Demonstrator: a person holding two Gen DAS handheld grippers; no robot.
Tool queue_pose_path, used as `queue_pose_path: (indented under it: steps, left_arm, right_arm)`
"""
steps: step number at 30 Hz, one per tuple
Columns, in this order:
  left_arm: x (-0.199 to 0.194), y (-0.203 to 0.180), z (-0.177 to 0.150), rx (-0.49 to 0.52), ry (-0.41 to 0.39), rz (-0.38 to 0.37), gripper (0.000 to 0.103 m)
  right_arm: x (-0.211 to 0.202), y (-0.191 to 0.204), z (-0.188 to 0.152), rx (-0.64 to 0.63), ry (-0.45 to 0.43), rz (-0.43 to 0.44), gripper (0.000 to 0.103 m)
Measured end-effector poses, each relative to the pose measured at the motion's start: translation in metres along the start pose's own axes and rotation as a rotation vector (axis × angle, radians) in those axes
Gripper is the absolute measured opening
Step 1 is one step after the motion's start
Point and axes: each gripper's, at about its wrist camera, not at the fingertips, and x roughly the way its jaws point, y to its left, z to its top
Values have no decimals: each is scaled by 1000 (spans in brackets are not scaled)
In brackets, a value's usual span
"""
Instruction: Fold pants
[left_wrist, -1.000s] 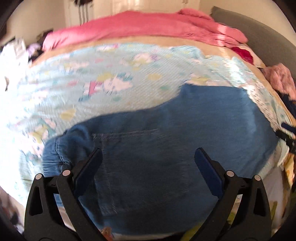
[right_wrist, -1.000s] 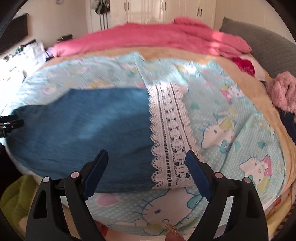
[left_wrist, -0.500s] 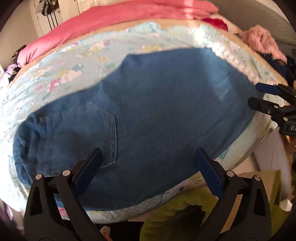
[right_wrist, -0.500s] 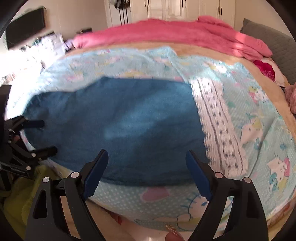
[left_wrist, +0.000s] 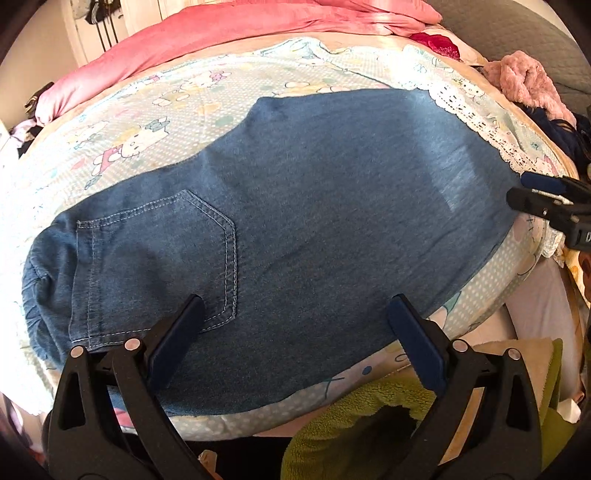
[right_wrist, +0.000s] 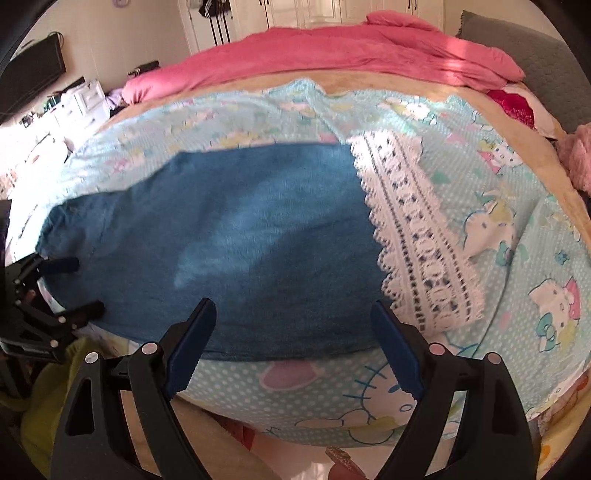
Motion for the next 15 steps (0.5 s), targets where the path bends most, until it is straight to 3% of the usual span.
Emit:
queue_pose_path:
  steps: [15]
  left_arm:
    - [-24, -11, 10, 20, -63, 9, 94]
  right_arm:
    - [-39, -17, 12, 31, -126, 17, 89]
